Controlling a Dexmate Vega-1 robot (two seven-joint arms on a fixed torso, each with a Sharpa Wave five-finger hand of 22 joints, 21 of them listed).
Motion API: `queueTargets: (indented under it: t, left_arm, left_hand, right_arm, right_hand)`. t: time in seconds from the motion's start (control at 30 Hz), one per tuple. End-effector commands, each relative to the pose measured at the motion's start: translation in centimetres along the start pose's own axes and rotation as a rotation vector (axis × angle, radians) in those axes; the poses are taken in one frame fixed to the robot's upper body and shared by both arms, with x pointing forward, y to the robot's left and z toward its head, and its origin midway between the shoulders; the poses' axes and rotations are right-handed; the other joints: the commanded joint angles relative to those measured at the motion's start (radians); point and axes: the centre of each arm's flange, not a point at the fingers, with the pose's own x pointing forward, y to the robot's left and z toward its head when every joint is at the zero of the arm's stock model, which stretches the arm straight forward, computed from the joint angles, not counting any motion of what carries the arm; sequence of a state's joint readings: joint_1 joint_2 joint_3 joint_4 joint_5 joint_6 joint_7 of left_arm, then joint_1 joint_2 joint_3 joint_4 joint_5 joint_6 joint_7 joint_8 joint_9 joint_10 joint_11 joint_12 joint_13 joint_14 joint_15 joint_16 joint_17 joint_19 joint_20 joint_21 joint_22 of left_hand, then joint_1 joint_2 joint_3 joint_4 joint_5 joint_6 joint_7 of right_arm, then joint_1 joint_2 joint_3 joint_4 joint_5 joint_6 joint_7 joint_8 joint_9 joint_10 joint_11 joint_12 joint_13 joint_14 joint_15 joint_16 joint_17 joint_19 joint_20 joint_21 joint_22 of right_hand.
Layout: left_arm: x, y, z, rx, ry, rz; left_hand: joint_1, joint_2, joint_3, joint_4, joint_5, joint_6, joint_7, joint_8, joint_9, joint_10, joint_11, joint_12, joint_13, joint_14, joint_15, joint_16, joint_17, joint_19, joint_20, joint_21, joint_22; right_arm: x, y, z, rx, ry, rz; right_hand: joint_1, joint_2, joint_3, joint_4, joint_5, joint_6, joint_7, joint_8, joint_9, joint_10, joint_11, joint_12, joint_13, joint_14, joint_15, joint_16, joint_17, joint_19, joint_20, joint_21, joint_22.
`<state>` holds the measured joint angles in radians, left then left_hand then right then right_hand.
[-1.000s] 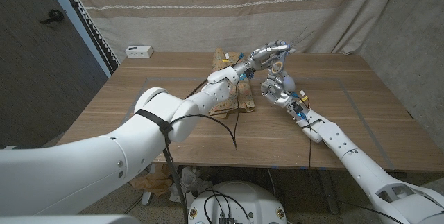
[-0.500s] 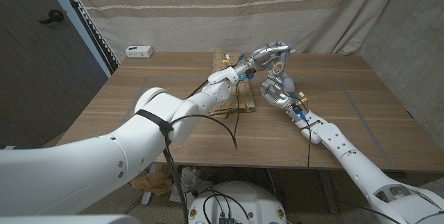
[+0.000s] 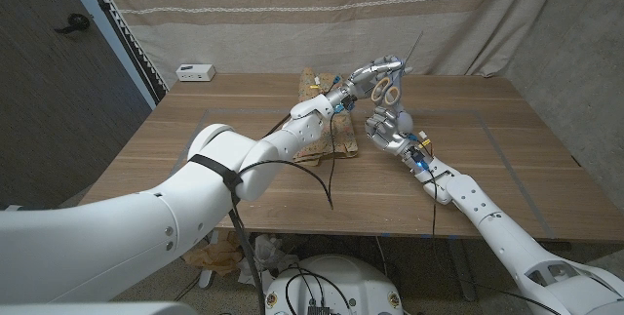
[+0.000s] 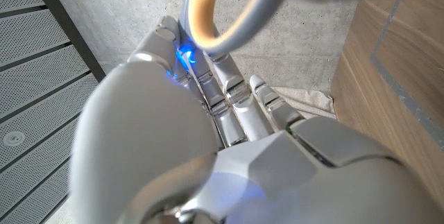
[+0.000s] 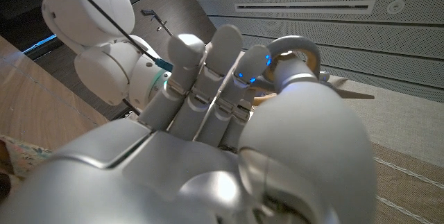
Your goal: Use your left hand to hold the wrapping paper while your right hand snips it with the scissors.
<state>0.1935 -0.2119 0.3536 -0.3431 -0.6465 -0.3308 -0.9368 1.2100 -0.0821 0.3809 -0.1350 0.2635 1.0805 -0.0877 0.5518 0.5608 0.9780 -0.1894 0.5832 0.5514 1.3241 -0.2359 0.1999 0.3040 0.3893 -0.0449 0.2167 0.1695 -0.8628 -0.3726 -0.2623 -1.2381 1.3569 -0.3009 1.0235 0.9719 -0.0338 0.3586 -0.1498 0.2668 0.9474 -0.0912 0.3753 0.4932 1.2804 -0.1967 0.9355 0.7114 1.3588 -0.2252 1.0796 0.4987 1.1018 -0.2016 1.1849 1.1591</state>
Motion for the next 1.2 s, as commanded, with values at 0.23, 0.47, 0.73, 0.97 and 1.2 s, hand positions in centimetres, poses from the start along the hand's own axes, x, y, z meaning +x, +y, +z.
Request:
queueTargets:
  t: [0.23,0.47,0.73,0.97,1.2]
  left_arm:
    - [-0.5,0.3,0.3,-0.015,-0.013,-0.005]
    - [-0.7,0.4,0.3,-0.01,-0.015,-0.005]
    - [-0.9,0.6,0.3,-0.008,-0.014,-0.003]
    - [-1.1,0.7,0.3,0.001,-0.014,-0.002]
    - [-1.4,0.9,0.5,0.026,-0.016,0.002]
  left_hand:
    - [0.072,0.085,0.001,0.002,0.005,0.003,0.001,0.009,0.001,-0.004,-0.003,0.003,0.002,0.005,-0.004,0.005,0.005,0.01,-0.135,-0.007,0.005]
    - [0.073,0.084,0.0,0.002,0.005,0.003,0.003,0.01,0.001,-0.004,-0.003,0.005,0.0,0.005,-0.004,0.005,0.005,0.011,-0.135,-0.009,0.005]
    - [0.073,0.083,0.0,0.001,0.005,0.002,0.002,0.01,0.001,-0.003,-0.003,0.008,0.001,0.005,-0.004,0.005,0.006,0.012,-0.134,-0.01,0.005]
    - [0.073,0.085,0.0,0.002,0.005,0.004,0.001,0.01,0.0,-0.006,-0.002,0.007,-0.002,0.005,-0.004,0.005,0.006,0.013,-0.134,-0.012,0.005]
    - [0.074,0.085,0.002,0.002,0.006,0.008,-0.004,0.012,0.0,-0.008,-0.001,0.009,0.0,0.003,-0.004,0.005,0.007,0.013,-0.134,-0.014,0.005]
  right_arm:
    - [-0.8,-0.2,0.4,-0.015,-0.007,-0.053]
    - [-0.8,-0.3,0.3,-0.041,0.016,-0.036]
    - [-0.5,-0.1,0.4,-0.075,0.043,0.005]
    - [-0.4,-0.1,0.2,-0.067,0.048,0.006]
    - [-0.3,-0.1,0.2,-0.076,0.064,0.021]
  right_hand:
    - [0.019,0.01,-0.024,0.009,0.02,-0.045,0.009,0.039,0.097,0.006,0.0,-0.008,0.008,0.006,-0.003,-0.016,0.002,-0.009,-0.014,0.019,0.001]
    - [0.015,0.011,-0.048,0.016,0.027,-0.049,0.005,0.031,0.117,-0.021,0.003,-0.006,0.031,-0.036,-0.002,-0.024,0.024,-0.079,-0.015,-0.054,-0.096]
    - [0.048,0.044,-0.169,0.023,0.072,0.045,-0.026,0.003,0.109,-0.368,0.016,-0.037,0.227,-0.388,0.003,-0.036,0.115,-0.354,-0.007,-0.227,-0.355]
    - [0.06,0.071,-0.222,0.028,0.091,0.048,-0.004,0.004,0.121,-0.474,0.018,-0.065,0.257,-0.472,0.002,-0.011,0.118,-0.416,-0.007,-0.23,-0.397]
    - [0.032,0.077,-0.258,0.044,0.098,-0.022,-0.011,-0.053,0.097,-0.441,0.01,-0.058,0.242,-0.481,0.0,0.011,0.117,-0.423,-0.007,-0.222,-0.42]
